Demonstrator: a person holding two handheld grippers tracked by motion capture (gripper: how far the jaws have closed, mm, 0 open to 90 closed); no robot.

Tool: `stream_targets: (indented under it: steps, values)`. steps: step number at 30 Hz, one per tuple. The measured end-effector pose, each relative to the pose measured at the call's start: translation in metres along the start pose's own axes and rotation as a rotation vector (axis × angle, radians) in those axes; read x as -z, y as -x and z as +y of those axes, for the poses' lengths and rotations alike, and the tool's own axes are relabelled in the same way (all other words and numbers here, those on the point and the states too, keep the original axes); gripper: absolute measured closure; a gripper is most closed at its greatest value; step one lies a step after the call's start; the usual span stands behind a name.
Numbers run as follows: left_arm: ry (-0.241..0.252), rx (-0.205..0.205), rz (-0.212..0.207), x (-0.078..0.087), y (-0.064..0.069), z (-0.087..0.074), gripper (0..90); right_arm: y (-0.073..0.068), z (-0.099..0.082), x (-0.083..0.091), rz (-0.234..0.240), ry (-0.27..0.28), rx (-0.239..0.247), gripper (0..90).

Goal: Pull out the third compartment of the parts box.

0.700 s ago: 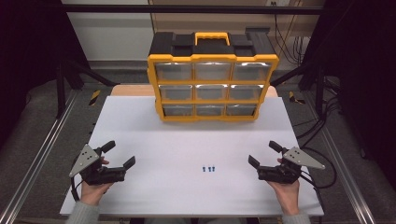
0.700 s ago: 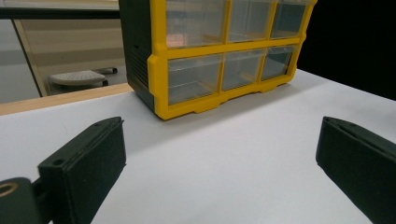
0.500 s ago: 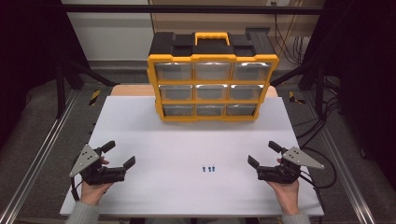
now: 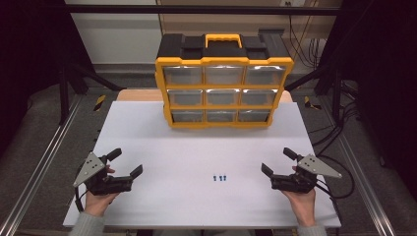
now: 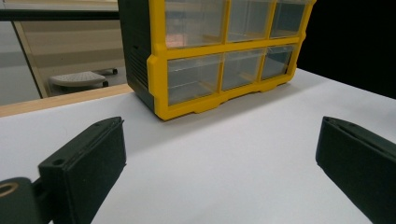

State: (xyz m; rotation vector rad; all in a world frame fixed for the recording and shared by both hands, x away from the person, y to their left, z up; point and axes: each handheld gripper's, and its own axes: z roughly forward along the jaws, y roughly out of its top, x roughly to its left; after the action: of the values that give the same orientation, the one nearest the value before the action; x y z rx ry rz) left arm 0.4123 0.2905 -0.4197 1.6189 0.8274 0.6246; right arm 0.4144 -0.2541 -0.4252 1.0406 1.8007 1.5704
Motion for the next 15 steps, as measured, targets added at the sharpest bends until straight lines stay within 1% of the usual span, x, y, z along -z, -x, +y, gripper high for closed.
stream_targets:
  steps: [1,2,9,10,15]
  values:
    - [-0.001,-0.003,0.0,0.0,0.0,0.0,1.2,0.0,0.0,0.0,-0.002,0.003,0.005,1.2]
    - [-0.005,-0.006,0.0,-0.001,0.0,0.0,1.2,0.0,0.001,0.0,-0.005,0.003,0.021,1.2]
    - [-0.008,-0.007,0.002,-0.001,-0.001,-0.001,1.2,-0.002,0.006,-0.001,-0.022,0.003,0.035,1.6]
    - [-0.009,-0.008,0.002,-0.001,-0.001,-0.001,1.3,-0.001,0.008,-0.001,-0.024,0.003,0.045,1.6]
    - [-0.013,-0.008,0.004,-0.002,-0.001,-0.002,1.3,-0.002,0.013,-0.003,-0.035,0.002,0.058,1.7]
